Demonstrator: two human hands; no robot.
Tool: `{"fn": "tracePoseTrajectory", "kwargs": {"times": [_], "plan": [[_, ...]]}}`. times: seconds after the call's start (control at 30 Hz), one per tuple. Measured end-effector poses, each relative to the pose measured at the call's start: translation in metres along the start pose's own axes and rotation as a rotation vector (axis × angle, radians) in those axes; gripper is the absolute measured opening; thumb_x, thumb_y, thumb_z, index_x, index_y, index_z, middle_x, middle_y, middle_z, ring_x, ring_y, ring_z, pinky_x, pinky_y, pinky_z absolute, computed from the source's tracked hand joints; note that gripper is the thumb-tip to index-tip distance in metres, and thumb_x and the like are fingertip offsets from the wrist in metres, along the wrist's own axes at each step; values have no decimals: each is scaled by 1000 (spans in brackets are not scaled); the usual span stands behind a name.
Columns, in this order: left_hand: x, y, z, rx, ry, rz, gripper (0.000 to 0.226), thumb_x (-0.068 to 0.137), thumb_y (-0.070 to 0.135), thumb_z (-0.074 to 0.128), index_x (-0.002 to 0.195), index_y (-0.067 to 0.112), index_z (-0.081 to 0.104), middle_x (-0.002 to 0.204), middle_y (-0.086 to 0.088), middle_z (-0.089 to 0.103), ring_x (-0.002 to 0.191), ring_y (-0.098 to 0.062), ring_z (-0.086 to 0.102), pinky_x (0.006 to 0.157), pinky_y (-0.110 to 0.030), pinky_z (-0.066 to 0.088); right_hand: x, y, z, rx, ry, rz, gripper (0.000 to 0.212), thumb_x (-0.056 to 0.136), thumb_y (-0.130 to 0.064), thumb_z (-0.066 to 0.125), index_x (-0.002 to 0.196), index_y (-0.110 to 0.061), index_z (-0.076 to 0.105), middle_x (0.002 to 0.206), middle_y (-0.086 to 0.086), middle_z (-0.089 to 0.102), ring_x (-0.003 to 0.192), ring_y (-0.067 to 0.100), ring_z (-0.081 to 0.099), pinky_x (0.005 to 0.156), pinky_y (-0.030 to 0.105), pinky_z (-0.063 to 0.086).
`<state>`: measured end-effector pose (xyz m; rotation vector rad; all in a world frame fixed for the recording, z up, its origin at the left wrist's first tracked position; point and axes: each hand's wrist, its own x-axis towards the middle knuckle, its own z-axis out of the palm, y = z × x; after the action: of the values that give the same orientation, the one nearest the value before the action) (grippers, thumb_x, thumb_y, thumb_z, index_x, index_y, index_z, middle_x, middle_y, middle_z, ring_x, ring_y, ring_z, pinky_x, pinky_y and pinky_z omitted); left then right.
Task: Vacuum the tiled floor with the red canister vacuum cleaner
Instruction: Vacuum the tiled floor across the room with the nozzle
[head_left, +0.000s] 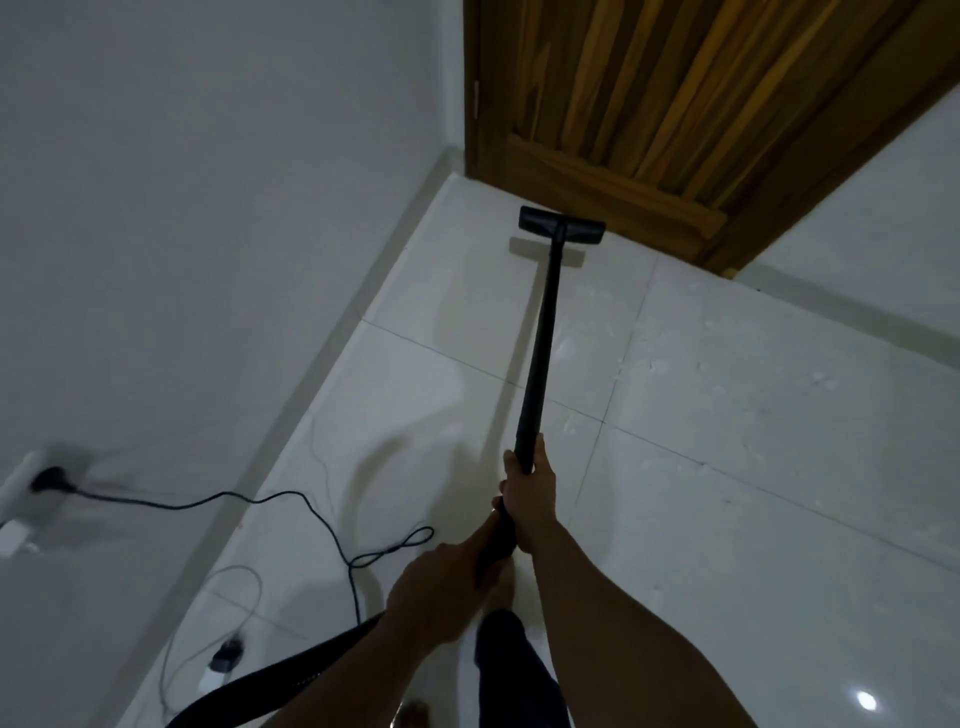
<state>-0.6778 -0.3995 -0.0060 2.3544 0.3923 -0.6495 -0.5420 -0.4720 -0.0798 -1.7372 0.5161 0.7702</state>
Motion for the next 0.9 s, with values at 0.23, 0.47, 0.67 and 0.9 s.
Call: {"fn": "tracePoseTrajectory", "kwargs": {"times": [0.23,0.47,0.67,0.9], "plan": [[-119,-1,37,28,-25,50,62,105,55,30,156,48,-4,67,7,57,45,-4,49,42,-13,34,-114,63,-23,103,-18,2,68,105,-21,59,162,-37,26,83,8,58,53,13,52,50,30,52],[-216,-5,96,2,-77,66,64,104,53,35,158,45,2,73,7,62,51,-2,51,47,-9,33,-200,139,-50,99,-3,12,63,106,-26,58,161,-38,30,79,9,57,53,13,51,49,30,52],[-285,-9,156,-39,-58,74,62,104,54,36,154,54,-1,74,4,62,56,-6,56,51,-12,36,-258,204,-72,90,-10,17,64,106,-25,57,161,-38,29,82,10,59,54,13,52,48,29,53],[-374,-23,267,-20,-37,122,64,93,75,16,149,61,-12,144,-23,51,118,-32,64,92,-40,58,-340,295,-120,54,-38,-16,64,106,-25,56,162,-38,27,80,10,57,55,13,52,49,27,52]]}}
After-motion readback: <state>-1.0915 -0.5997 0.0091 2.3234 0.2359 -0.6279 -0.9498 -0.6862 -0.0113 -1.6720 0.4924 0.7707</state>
